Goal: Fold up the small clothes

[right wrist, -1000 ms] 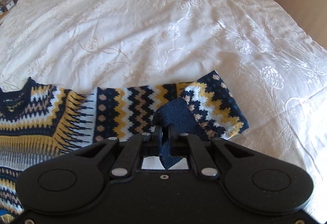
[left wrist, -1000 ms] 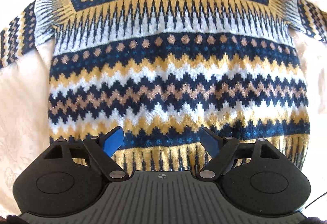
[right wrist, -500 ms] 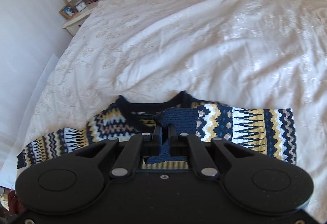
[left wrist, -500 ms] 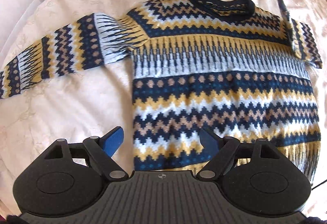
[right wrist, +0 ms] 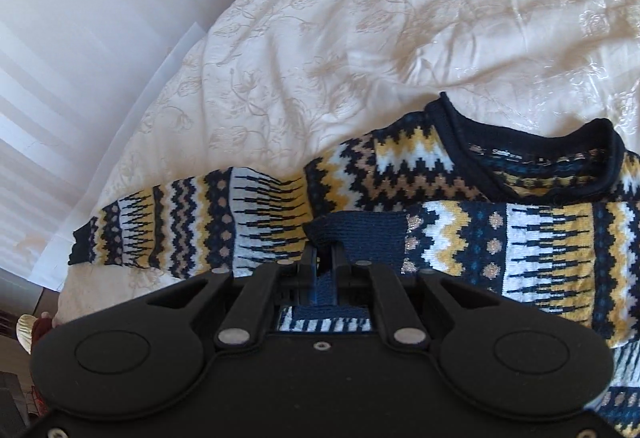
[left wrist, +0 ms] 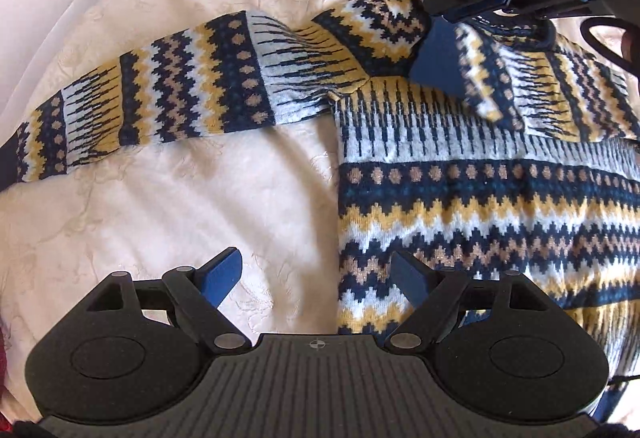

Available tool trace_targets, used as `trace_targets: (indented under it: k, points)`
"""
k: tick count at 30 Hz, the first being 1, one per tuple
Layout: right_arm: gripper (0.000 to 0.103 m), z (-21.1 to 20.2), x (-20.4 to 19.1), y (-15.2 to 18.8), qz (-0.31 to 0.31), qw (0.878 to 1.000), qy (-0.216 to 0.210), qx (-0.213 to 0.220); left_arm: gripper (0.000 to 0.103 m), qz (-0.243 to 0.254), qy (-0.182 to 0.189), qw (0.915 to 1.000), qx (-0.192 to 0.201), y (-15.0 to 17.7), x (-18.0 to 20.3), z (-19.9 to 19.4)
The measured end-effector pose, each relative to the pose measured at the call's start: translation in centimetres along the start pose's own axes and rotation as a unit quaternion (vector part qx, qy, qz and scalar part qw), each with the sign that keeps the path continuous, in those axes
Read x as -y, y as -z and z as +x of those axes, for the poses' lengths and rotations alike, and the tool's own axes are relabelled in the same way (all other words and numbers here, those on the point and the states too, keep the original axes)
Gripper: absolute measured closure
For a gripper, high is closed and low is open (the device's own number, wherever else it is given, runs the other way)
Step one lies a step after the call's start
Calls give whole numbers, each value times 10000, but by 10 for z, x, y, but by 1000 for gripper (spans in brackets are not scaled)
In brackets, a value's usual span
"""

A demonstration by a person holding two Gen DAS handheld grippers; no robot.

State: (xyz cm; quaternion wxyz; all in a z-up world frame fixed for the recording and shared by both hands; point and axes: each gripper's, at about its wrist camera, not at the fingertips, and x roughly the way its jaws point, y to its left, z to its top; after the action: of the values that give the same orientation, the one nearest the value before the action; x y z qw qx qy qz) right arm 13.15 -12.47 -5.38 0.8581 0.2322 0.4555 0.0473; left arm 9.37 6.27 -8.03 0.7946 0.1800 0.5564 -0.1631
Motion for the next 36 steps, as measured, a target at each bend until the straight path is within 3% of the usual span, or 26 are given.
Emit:
trace_targets:
  k: [3, 5, 7, 13, 21, 23, 25, 27, 31, 36]
  points:
    - [75, -8, 8, 4, -194, 9992, 328, 146, 22, 86, 51, 9999, 124, -8, 9, -2]
    - [54, -19, 21, 9, -239, 9972, 676, 221, 22, 138, 125, 9996, 210, -19, 16, -2]
    - [46, -29, 41, 18, -308, 9923, 1162, 296, 22, 178, 230, 9991, 314, -33, 25, 0]
    - [38, -47, 99, 52, -443, 9744, 2189, 270, 22, 85, 443, 9981, 414, -74, 45, 26]
    - [31, -66, 147, 82, -93, 9648, 2595, 417, 23, -47, 173, 9998, 105, -109, 55, 78]
    - [28, -68, 153, 86, -31, 9637, 2630, 451, 32, -75, 167, 9998, -9, -114, 57, 89]
    - [27, -70, 158, 87, 42, 9635, 2630, 494, 68, -53, 257, 9996, -50, -115, 60, 94]
    - [27, -71, 163, 88, 114, 9634, 2635, 487, 93, 23, 158, 9999, 1, -115, 66, 94]
    - [27, -75, 172, 86, 348, 9642, 2597, 413, 94, 223, -14, 9996, 180, -115, 73, 79]
    - [25, -88, 192, 77, 686, 9631, 2556, 483, 94, -158, -20, 9995, 264, -125, 51, 64]
